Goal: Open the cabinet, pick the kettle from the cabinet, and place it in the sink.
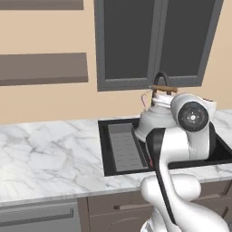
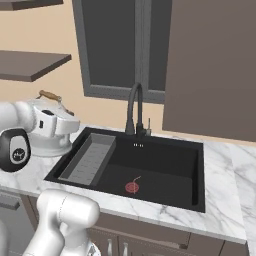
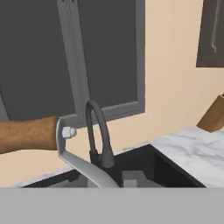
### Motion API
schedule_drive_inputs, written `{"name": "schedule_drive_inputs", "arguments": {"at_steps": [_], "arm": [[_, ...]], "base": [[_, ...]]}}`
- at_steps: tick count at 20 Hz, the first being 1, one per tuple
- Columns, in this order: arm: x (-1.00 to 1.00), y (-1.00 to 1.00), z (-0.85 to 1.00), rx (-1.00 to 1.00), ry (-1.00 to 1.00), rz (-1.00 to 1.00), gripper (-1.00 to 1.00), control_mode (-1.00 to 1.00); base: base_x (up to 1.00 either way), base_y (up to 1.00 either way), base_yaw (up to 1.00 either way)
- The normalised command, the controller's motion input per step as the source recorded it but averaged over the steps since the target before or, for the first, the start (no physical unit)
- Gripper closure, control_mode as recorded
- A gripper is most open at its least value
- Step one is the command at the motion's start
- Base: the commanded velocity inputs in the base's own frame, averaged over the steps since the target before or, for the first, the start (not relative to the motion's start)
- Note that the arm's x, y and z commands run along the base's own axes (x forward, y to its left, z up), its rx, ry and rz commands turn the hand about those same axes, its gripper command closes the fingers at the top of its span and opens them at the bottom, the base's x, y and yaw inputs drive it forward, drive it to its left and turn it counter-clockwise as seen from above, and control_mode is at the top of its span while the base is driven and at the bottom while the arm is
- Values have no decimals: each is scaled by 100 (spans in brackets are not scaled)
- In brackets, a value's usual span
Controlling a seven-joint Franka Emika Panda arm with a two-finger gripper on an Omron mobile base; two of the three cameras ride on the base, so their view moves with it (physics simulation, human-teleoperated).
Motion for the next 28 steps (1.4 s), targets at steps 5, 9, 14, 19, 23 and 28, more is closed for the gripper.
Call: {"name": "schedule_drive_inputs", "arguments": {"at_steps": [5, 9, 14, 19, 23, 28], "arm": [[-1, 7, 8, -1, 0, -25, 100, -100], [-15, 0, 1, 0, 0, -26, 100, -100], [-19, -2, 0, 0, 0, -23, 100, -100], [-22, -1, -2, -3, 0, -17, 100, -100], [-17, -7, -5, -4, 4, -12, 100, -100], [-10, -17, -7, 0, 15, -12, 100, -100]], "base": [[0, 0, 0], [0, 0, 0], [0, 0, 0], [0, 0, 0], [0, 0, 0], [0, 0, 0]]}}
